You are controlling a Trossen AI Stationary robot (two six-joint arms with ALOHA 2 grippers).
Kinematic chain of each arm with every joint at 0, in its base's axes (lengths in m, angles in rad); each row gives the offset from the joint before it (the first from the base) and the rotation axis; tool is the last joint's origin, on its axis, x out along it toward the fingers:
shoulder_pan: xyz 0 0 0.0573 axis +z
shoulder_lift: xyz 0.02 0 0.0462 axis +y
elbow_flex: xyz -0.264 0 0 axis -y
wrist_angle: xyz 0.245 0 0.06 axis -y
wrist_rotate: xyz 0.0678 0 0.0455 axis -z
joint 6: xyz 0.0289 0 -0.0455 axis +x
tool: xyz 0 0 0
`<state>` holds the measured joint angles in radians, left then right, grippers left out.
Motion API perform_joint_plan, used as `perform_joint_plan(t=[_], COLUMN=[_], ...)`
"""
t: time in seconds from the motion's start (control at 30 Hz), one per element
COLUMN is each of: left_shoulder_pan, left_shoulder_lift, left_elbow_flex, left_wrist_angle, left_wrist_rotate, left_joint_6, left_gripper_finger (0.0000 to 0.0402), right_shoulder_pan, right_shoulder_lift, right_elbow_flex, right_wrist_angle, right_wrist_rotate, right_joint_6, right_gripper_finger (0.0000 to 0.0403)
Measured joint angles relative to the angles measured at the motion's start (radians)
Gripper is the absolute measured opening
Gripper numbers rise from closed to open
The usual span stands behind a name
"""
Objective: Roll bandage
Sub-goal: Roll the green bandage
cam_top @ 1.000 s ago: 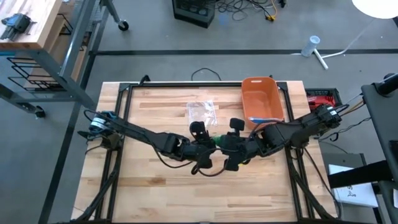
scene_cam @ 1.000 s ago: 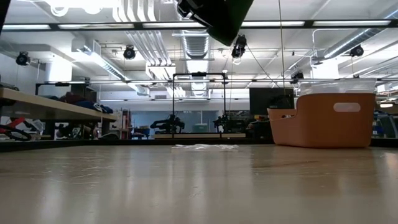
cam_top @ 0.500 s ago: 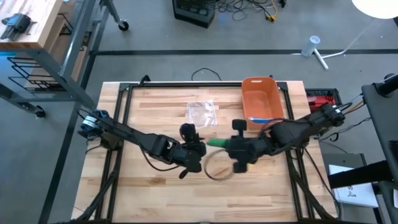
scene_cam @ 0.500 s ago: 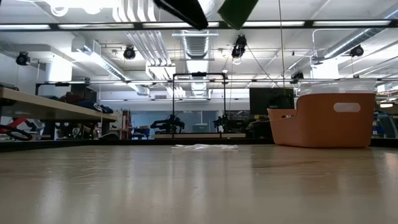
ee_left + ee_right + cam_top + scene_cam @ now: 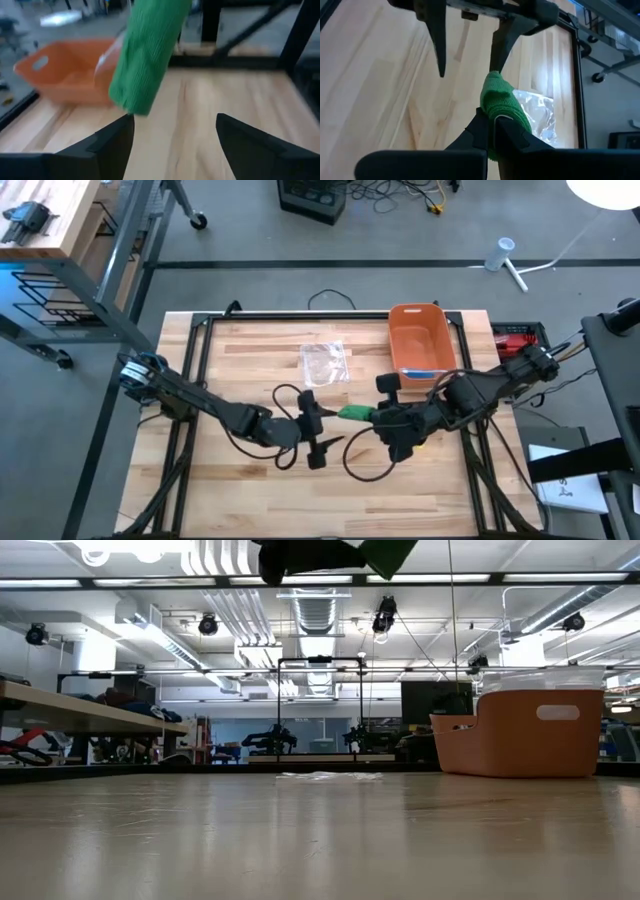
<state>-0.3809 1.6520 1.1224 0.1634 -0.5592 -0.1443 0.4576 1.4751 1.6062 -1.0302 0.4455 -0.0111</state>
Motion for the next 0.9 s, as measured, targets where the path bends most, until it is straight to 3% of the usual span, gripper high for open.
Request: perform_joint_plan(t=[0.17,0.3,0.4,0.57,0.7,0.9], left_shoulder_pan=[0.001,0.008,0.021,0.029,0.028,0.045], left_shoulder_lift=[0.003,0.004,0.008,0.007,0.0,-0.037], left_elbow_flex=[-0.072,-0.066,-0.064,-0.054,-0.054,-0.054], left_wrist_angle=[0.272,0.334,0.335,0.341,0.31,0.268], left_wrist_rotate=[-0.034,-0.149,-0.144,-0.039,0.131,0.292], left_joint_6=[0.112,0.216,0.239,0.24,0.247,0.152], left_gripper_finger=[0.0272,0.026,0.0251,0.0237,0.0233,0.0255], right_shoulder_pan=[-0.004,-0.008,-0.006,-0.008,-0.006,-0.004], right_shoulder_lift=[-0.004,0.004,0.013,0.016,0.003,-0.018], right_elbow_flex=[0.001,-0.004,-0.005,-0.005,-0.005,-0.005], right_wrist_angle=[-0.017,-0.013,-0.008,-0.012,-0.024,-0.057], right_wrist_rotate=[-0.007,-0.073,-0.114,-0.104,-0.105,-0.174], right_joint_6=[0.044,0.053,0.052,0.034,-0.041,-0.18], right_gripper_finger=[0.0004,0.0003,0.0003,0.0003,0.0003,0.0003])
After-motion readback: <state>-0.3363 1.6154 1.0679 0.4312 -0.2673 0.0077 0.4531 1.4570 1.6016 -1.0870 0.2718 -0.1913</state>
